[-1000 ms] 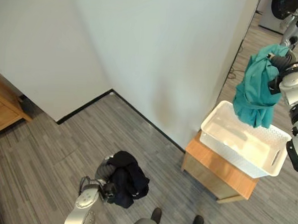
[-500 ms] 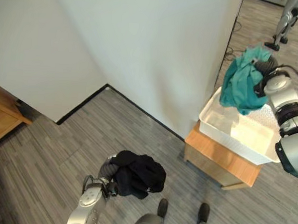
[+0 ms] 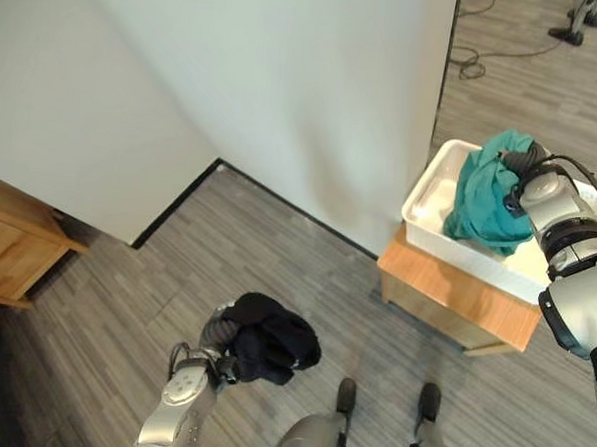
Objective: Pick up bed clothes into laundry basket.
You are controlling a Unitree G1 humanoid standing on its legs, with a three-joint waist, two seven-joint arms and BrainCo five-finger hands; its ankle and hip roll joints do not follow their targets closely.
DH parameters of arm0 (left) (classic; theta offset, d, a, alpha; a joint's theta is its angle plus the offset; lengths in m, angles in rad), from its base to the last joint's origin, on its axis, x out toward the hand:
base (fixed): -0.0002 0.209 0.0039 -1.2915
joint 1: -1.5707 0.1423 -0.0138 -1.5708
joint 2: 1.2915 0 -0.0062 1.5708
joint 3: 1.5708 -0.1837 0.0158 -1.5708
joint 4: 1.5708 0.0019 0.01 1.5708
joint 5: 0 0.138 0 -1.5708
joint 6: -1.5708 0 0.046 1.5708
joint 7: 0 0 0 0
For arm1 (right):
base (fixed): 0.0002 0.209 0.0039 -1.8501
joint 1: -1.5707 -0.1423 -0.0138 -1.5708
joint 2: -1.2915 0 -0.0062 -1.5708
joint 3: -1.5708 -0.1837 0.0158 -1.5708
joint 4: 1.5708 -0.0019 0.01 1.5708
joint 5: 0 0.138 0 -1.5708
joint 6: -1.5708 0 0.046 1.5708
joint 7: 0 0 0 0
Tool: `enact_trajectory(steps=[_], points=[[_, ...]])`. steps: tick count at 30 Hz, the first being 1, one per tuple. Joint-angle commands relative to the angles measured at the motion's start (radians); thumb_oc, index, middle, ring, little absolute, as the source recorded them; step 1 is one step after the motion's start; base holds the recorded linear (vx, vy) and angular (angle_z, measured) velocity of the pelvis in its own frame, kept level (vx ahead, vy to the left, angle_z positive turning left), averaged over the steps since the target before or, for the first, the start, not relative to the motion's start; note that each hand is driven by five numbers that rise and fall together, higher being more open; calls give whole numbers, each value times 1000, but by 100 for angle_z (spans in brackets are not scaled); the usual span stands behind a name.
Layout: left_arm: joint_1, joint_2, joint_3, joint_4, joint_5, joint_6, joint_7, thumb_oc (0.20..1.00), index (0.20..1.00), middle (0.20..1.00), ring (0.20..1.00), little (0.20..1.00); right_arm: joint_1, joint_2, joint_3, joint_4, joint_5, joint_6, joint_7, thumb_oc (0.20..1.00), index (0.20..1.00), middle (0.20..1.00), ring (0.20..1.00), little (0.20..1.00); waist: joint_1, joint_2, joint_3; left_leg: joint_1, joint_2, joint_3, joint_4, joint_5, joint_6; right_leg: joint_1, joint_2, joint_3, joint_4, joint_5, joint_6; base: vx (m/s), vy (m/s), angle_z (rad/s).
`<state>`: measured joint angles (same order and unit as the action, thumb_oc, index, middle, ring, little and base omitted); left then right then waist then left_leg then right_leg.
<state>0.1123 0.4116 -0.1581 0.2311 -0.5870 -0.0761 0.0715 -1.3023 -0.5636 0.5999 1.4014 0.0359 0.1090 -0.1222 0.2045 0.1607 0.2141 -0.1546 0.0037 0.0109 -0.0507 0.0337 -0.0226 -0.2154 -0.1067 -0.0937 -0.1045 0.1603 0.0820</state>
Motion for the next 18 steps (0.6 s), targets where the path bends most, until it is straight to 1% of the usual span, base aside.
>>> enact_trajectory(steps=[1, 6, 9, 10, 13, 14, 16, 18], points=[[-36, 25, 3, -69, -51, -48, 0, 200, 200, 200, 200, 200, -178, -19, 102, 39, -39, -17, -8, 1000, 1000, 1000, 1000, 1000, 23, -55, 25, -39, 3, -117, -33, 86, -25, 43, -9, -20, 24, -53, 35, 0, 0, 0], [-41, 27, 10, -65, -53, -45, -3, 200, 200, 200, 200, 200, -196, -9, 132, 43, -57, -13, 16, 1000, 1000, 1000, 1000, 1000, 18, -55, 21, -36, 4, -116, -34, 85, -25, 46, -9, -15, 24, -55, 35, 0, 0, 0], [-50, 32, 8, -61, -47, -44, -13, 200, 200, 200, 200, 200, -224, 25, 213, 41, -167, -3, 44, 1000, 1000, 1000, 1000, 1000, 9, -52, 15, -28, 4, -112, -36, 83, -25, 49, -9, -10, 24, -57, 33, -5, 10, -1], [-51, 31, 8, -61, -47, -44, -13, 200, 200, 200, 200, 200, -225, 26, 213, 42, -168, -4, 44, 1000, 1000, 1000, 1000, 1000, 9, -51, 16, -28, 4, -112, -36, 83, -25, 49, -9, -10, 24, -57, 33, 0, 0, 0], [-61, 44, 7, -56, -34, -47, -17, 200, 200, 200, 200, 200, -240, 54, 270, 19, -265, -2, 58, 1000, 1000, 1000, 1000, 1000, 4, -46, 9, -22, 2, -109, -37, 80, -26, 51, -8, -2, 23, -57, 34, -2, 10, -1], [-72, 51, 12, -47, -27, -50, -17, 200, 200, 200, 200, 200, -240, 73, 300, -11, -317, -4, 74, 1000, 1000, 1000, 1000, 1000, -1, -43, 3, -17, 0, -107, -37, 79, -26, 54, -8, 3, 22, -58, 34, -2, 20, -5], [-80, 56, 17, -39, -22, -51, -18, 200, 200, 200, 200, 200, -240, 86, 317, -32, -342, -8, 88, 1000, 1000, 1000, 1000, 1000, -5, -42, -1, -15, 0, -105, -37, 77, -27, 57, -8, 5, 21, -58, 33, 0, 23, -7], [-91, 63, 36, -37, -15, -60, -15, 200, 200, 200, 200, 200, -237, 104, 337, -107, -375, -16, 94, 1000, 1000, 1000, 1000, 1000, -17, -41, -10, -8, 2, -97, -37, 74, -28, 61, -8, 12, 20, -59, 32, 2, 14, -2]])
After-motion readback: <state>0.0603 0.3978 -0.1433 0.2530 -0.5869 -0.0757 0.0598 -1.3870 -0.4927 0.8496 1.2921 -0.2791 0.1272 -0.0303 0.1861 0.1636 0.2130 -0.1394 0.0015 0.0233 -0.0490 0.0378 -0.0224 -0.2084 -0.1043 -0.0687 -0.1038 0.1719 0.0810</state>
